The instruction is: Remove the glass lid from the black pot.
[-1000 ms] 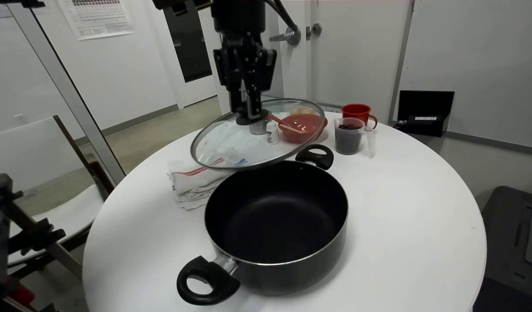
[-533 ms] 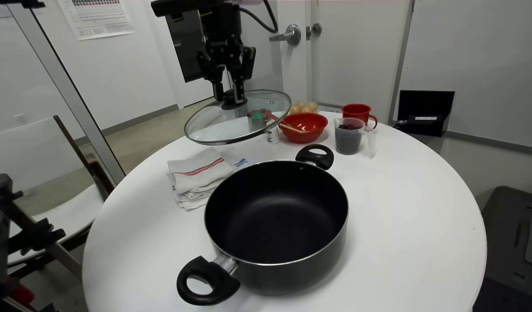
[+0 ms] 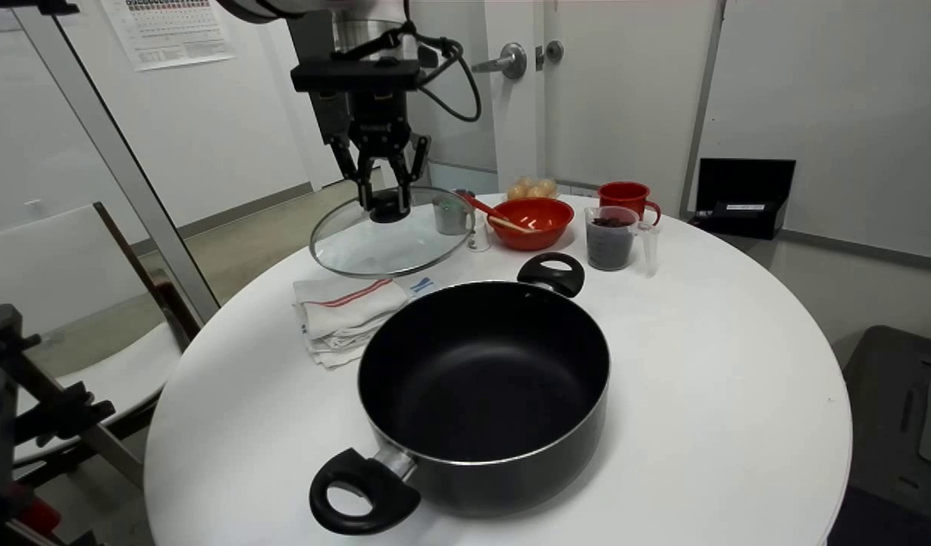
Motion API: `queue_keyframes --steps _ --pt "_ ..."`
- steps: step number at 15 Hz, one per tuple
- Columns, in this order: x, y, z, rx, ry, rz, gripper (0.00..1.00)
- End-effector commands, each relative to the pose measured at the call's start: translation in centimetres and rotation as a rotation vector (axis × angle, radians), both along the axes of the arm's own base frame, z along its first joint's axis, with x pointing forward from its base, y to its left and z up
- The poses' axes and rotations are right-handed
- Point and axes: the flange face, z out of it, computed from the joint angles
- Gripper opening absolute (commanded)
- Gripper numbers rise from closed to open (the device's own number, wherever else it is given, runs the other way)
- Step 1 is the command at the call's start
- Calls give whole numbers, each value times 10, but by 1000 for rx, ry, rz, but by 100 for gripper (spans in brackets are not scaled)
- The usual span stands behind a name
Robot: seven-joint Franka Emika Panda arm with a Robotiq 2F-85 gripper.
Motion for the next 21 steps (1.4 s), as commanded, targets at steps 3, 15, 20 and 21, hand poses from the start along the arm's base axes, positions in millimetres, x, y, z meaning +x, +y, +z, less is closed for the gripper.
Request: queue_keyframes --steps 3,15,20,21 --pt "5 8 -44 -35 17 218 24" --pt "3 17 -91 -126 -8 394 74" --pt "6 13 -70 -104 -40 401 99" --pt "6 11 -61 -96 -54 401 100"
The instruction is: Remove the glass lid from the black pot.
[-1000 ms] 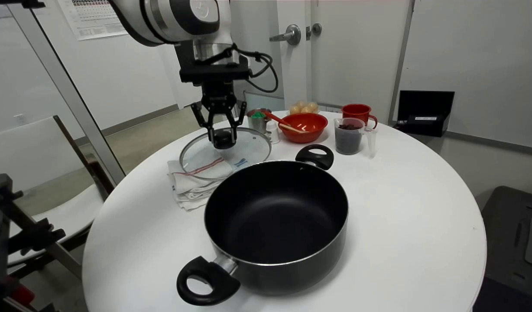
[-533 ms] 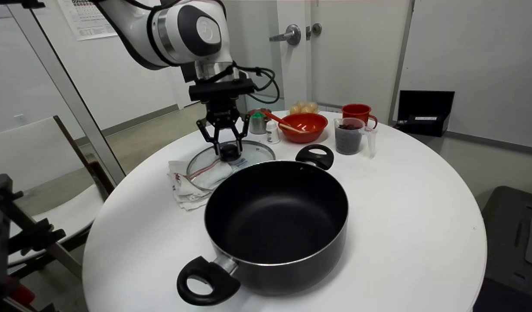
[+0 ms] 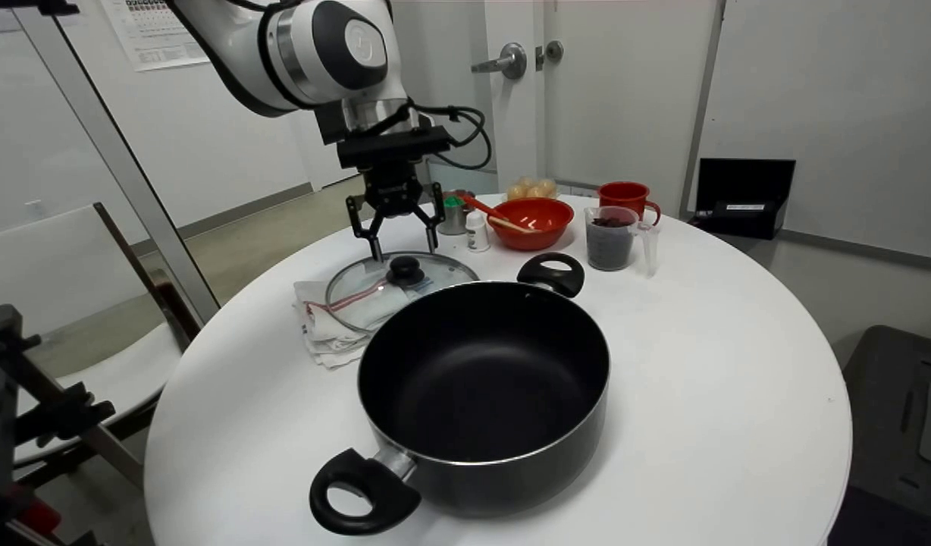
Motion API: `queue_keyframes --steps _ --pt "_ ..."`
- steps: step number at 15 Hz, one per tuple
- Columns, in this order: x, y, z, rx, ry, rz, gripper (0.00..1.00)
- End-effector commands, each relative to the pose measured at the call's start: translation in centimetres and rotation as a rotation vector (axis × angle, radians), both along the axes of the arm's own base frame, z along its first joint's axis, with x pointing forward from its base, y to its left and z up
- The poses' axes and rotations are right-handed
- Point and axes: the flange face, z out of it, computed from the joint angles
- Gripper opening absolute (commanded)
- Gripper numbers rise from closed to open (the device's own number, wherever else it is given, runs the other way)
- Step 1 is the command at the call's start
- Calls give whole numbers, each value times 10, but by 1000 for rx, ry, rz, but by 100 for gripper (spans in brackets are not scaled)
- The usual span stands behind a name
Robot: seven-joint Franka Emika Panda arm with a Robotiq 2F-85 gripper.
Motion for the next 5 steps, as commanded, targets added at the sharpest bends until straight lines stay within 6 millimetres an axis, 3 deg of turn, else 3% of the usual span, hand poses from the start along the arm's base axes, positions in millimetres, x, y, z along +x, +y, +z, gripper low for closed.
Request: queue_keyframes --steps 1,5 --pt "3 -8 31 19 -50 28 100" --pt "-2 -23 75 44 -74 15 100"
